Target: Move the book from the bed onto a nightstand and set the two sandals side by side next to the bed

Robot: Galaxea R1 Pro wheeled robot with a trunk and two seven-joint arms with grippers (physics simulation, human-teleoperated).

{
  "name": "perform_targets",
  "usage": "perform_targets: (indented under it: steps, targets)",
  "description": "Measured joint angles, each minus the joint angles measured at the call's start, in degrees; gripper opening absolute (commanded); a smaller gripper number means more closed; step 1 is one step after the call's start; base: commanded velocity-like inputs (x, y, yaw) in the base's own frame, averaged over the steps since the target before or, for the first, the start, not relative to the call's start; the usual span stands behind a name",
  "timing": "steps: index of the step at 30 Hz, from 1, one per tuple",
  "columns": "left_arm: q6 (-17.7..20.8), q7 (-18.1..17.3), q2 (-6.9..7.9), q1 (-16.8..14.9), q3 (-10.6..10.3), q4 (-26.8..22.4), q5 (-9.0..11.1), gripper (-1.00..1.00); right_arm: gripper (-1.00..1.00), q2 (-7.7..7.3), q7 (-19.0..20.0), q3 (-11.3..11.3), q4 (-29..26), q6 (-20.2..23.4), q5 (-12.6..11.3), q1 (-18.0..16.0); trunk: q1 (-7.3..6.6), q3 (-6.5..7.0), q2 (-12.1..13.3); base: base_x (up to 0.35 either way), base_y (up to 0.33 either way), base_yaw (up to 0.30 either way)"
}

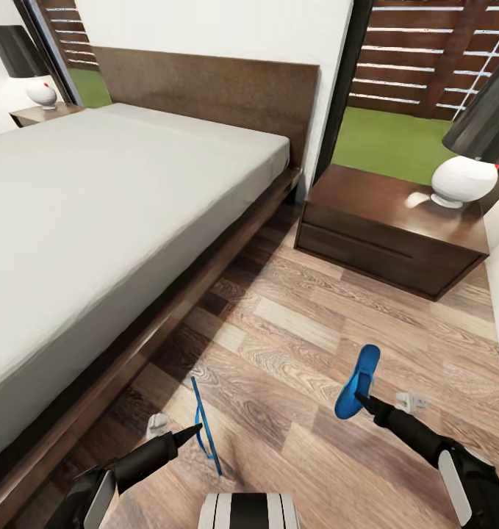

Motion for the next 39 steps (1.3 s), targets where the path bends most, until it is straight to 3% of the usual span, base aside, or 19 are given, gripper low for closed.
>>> perform_targets:
  steps: [4, 7, 10, 16, 25, 39]
  targets:
    - [-0.1, 1.8, -0.06, 0.0, -0.1, 0.5, -0.3, -1.00, -1.00, -0.06, 1.5, 0.0, 3.4, 1.2, 0.4, 0.0, -0.10, 0.88, 0.1, 0.000, 0.000, 0.000]
    - [-2.8, 2.3, 0.02, 0.0, -0.2, 4.7, -3.1, -1.00, -1.00, -1.46, 2.4, 0.1, 13.9, 3.4, 0.5, 0.1, -0.17, 1.54, 0.1, 0.000, 0.000, 0.000]
    - [-5.2, 2.3, -0.23, 0.0, -0.2, 6.3, -5.5, -1.00, -1.00, -1.90, 6.7, 0.1, 18.9, 3.8, 0.1, 0.0, -0.26, 2.21, 0.1, 0.000, 0.000, 0.000]
    - [-6.0, 2.5, -0.93, 0.0, -0.5, 7.5, -6.5, -1.00, -1.00, -2.01, 10.9, 0.1, 21.0, 3.7, 0.1, 0.0, -0.41, 3.55, 0.2, 0.000, 0.000, 0.000]
    - [-6.1, 3.8, -1.00, 0.0, -4.3, 7.7, -6.6, -1.00, -1.00, -2.18, 11.1, 0.0, 28.8, 2.8, 0.0, 0.1, -0.64, 5.54, 0.3, 0.000, 0.000, 0.000]
    - [-7.0, 5.9, -1.10, 0.0, -4.9, 7.7, -6.6, -1.00, -1.00, -2.20, 10.8, 0.1, 29.6, 0.6, 0.0, 0.1, -1.00, 8.65, 0.5, 0.000, 0.000, 0.000]
